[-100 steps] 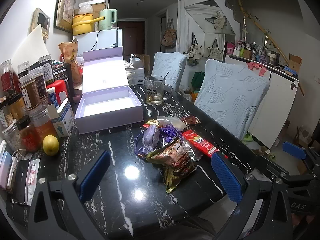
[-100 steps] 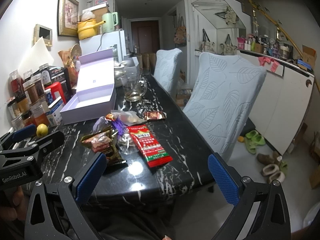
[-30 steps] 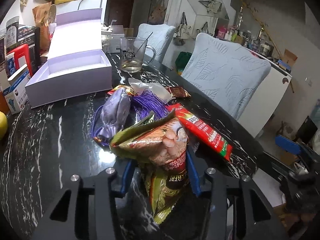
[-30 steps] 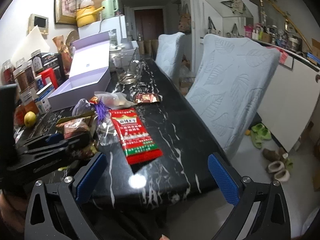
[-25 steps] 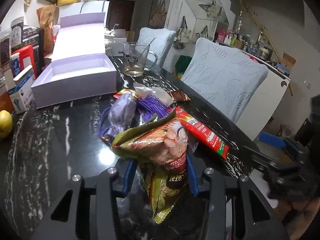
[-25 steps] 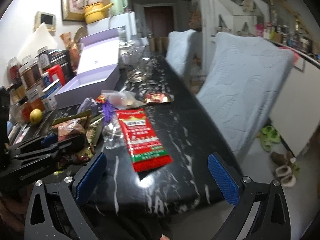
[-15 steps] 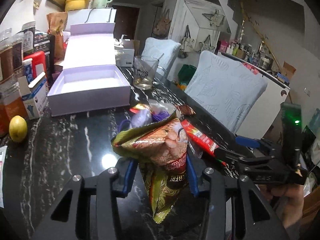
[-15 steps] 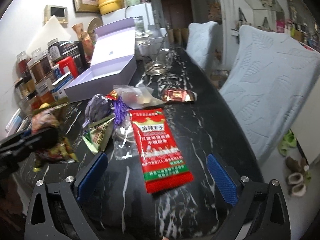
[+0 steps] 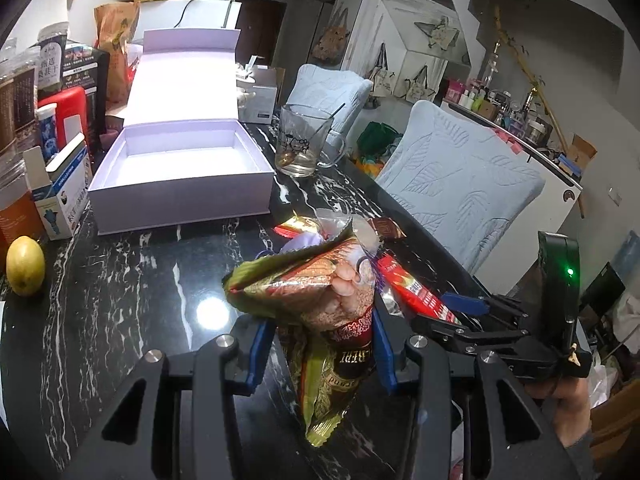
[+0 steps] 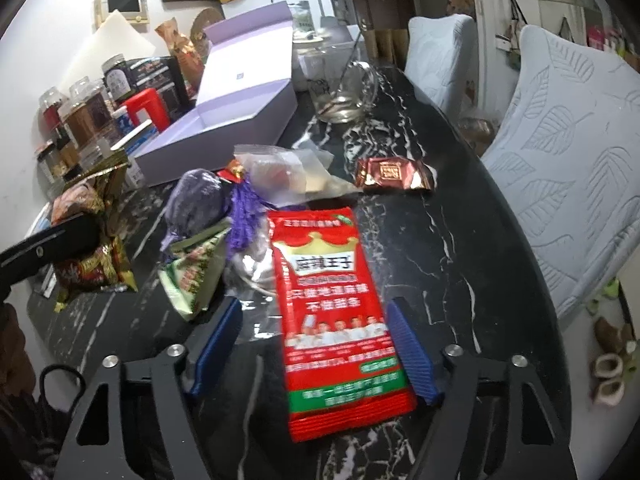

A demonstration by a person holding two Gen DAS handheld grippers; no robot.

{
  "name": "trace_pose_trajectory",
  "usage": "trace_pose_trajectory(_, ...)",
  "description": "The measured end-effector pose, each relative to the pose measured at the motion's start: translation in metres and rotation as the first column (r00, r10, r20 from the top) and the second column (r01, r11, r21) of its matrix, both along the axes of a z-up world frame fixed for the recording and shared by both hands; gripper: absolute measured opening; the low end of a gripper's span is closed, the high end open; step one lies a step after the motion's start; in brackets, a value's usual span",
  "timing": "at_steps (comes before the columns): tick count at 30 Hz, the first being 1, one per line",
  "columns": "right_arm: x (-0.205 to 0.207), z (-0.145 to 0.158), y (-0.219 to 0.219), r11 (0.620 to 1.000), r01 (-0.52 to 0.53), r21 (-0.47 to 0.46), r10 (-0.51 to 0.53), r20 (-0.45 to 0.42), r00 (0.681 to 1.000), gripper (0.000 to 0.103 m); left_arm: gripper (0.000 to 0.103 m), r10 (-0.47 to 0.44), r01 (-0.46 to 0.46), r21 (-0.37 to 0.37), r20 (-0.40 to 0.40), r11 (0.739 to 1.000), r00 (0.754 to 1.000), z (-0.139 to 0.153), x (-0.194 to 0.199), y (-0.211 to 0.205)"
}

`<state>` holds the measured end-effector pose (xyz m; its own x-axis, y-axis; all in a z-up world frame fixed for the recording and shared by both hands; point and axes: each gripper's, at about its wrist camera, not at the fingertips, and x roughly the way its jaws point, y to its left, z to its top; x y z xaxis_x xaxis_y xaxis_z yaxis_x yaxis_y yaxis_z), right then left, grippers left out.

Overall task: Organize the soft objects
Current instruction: 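Carry both held packets up and over into the open lavender box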

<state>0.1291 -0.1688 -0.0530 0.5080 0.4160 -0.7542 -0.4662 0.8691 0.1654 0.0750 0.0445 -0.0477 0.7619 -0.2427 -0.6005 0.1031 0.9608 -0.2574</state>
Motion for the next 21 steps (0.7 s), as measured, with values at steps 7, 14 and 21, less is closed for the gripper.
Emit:
trace_pose_trajectory(7, 0.005, -0.002, -0.004, 1.0, -0.006, -0.002, 0.006, -0.03, 1.0, 0.053, 0.043, -0.021, 0.021, -0.015, -0.034, 1.0, 0.999, -0.003, 0.022, 0.006)
trace_pose_trajectory(14, 0.003, 0.0, -0.004, 0.999, 0.042, -0.007, -0.042, -0.021, 0.999, 0.046, 0.043, -0.035, 0.035, 0.0, -0.029, 0.999, 0.999, 0.004, 0.03, 0.01)
trace_pose_trajectory(21, -0.006, 0.022, -0.003, 0.997, 0.072, 0.024, -0.072, 0.003, 0.997, 0.045, 0.043, -0.059, 0.058, -0.014, -0.011, 0.998, 0.998, 0.016, 0.03, 0.016)
